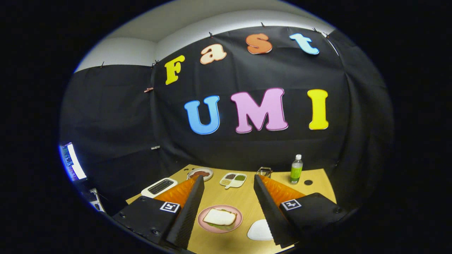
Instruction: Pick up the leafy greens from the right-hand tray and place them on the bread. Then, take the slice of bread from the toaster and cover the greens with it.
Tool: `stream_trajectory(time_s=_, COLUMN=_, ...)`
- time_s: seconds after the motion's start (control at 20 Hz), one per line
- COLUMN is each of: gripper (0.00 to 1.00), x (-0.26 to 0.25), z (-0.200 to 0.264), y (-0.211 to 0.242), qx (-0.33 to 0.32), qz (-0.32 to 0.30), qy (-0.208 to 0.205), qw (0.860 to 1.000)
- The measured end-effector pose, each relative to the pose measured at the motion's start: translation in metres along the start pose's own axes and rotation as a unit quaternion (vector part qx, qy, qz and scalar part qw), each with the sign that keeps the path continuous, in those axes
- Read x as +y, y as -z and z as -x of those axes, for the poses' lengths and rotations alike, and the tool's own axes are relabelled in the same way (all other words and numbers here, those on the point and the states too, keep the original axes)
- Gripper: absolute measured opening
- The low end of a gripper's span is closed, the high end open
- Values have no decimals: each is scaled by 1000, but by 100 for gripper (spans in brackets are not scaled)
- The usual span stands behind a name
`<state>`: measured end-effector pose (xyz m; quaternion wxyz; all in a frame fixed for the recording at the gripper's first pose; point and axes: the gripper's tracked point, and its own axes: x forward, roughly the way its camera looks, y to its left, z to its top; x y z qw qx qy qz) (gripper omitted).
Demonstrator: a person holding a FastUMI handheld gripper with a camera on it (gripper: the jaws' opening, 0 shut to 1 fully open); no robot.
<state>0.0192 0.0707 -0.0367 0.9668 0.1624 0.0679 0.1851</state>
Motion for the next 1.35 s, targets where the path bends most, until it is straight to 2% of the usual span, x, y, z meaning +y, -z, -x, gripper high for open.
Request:
stream_trajectory(time_s=0.15, gripper=88, x=6, z=28, y=-37, qx=-52, qz=40, qy=35, qw=997)
stream_trajectory(time_s=0.3, gripper=88, x=27, z=51, y=-60, qx=-83, qz=52, qy=47, qw=994)
stream_trajectory(time_s=0.45, gripper=87, x=36, z=59, y=-63, qx=-85, qz=76, qy=53, qw=992)
stream_trajectory(time_s=0.65, gripper=86, x=53, z=65, y=-54, qx=-87, qz=78, qy=60, qw=991)
stream_trajectory(time_s=0.8, gripper=95, x=55, z=67, y=-45, qx=-86, qz=84, qy=73, qw=990)
stream_trajectory(time_s=0.95, gripper=99, x=56, z=65, y=-41, qx=-79, qz=75, qy=72, qw=991)
stream_trajectory(time_s=1.35, gripper=98, x=45, z=52, y=-39, qx=-70, qz=69, qy=79, qw=992)
